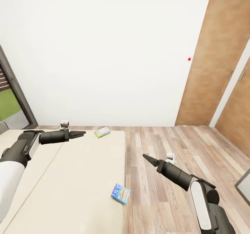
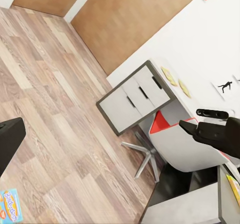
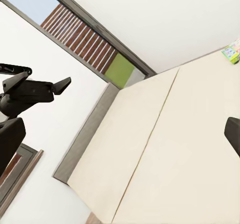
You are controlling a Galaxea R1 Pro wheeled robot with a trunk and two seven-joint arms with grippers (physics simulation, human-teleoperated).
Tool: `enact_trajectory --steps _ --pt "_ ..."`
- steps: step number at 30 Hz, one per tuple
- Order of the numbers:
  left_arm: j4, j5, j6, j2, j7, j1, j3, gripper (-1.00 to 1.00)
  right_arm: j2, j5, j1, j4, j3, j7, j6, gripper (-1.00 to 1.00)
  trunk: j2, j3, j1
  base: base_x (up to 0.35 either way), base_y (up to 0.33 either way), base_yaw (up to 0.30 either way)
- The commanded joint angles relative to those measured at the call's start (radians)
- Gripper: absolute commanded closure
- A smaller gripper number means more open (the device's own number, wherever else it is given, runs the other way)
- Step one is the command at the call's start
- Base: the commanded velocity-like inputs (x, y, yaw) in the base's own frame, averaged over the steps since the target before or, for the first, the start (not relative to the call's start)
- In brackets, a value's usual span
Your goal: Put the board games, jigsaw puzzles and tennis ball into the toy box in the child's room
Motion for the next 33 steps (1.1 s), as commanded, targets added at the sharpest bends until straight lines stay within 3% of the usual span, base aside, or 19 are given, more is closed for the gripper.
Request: enact_trajectory --steps 1,33 --pt "0.0 0.002 0.011 0.0 -0.002 -0.001 0.0 -1.0 0.001 0.0 -0.001 0.0 -0.002 0.004 0.005 -1.0 -0.001 0.0 0.0 0.0 0.0 0.0" --pt "0.0 0.003 0.01 -0.001 -0.004 0.001 0.0 -1.0 0.001 0.0 -0.001 0.0 -0.003 0.005 0.005 -1.0 -0.001 0.052 0.0 0.0 -0.031 0.0"
